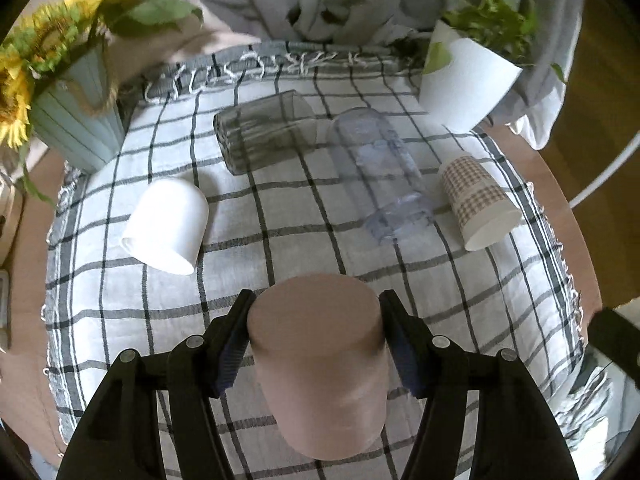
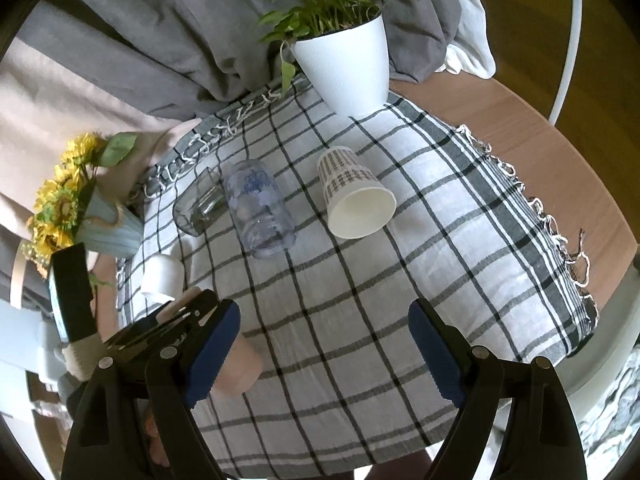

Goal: Flip cup upside down
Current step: 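Lower the inverted pink cup onto the cloth and open the right gripper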

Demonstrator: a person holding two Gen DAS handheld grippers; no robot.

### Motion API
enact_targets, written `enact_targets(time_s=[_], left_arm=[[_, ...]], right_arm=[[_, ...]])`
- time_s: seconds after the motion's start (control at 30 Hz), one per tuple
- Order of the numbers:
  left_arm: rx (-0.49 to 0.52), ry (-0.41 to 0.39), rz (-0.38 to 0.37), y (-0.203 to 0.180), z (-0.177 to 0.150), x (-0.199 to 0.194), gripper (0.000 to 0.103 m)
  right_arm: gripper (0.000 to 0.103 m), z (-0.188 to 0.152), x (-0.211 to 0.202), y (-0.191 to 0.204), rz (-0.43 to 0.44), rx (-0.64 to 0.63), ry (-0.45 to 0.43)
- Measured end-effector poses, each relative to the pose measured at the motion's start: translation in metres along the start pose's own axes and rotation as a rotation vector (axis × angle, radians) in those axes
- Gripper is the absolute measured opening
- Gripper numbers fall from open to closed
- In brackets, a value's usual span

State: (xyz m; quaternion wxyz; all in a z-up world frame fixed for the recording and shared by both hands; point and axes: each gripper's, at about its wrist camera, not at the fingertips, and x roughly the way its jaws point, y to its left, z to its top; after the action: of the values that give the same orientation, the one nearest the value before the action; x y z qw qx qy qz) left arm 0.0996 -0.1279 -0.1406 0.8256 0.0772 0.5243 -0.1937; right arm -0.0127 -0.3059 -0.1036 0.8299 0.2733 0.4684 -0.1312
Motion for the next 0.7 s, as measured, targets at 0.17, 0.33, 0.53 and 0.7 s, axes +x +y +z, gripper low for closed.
enact_targets(time_s=[0.17, 0.33, 0.53, 0.7], left_arm=[[0.049, -0.025, 0.018, -0.010, -0.019, -0.018, 0.062], [0.004, 0.006, -0.039, -0.004, -0.033, -0.026, 0.062], [-0.003, 0.019, -0.060, -0.004, -0.045, -0.027, 0.062], [-0.007, 0.024, -0.062, -0.002, -0.042, -0.025, 0.063]], right_arm=[[0.086, -0.005, -0.001, -0.003, -0.014, -0.013, 0.009], [0.086, -0.011, -0.004, -0.006, -0.025, -0.022, 0.012], [0.086, -0.017, -0.002, -0.006, -0.026, -0.026, 0.032], [0.086, -0.019, -0.001, -0.005, -0.030, -0.031, 0.038]])
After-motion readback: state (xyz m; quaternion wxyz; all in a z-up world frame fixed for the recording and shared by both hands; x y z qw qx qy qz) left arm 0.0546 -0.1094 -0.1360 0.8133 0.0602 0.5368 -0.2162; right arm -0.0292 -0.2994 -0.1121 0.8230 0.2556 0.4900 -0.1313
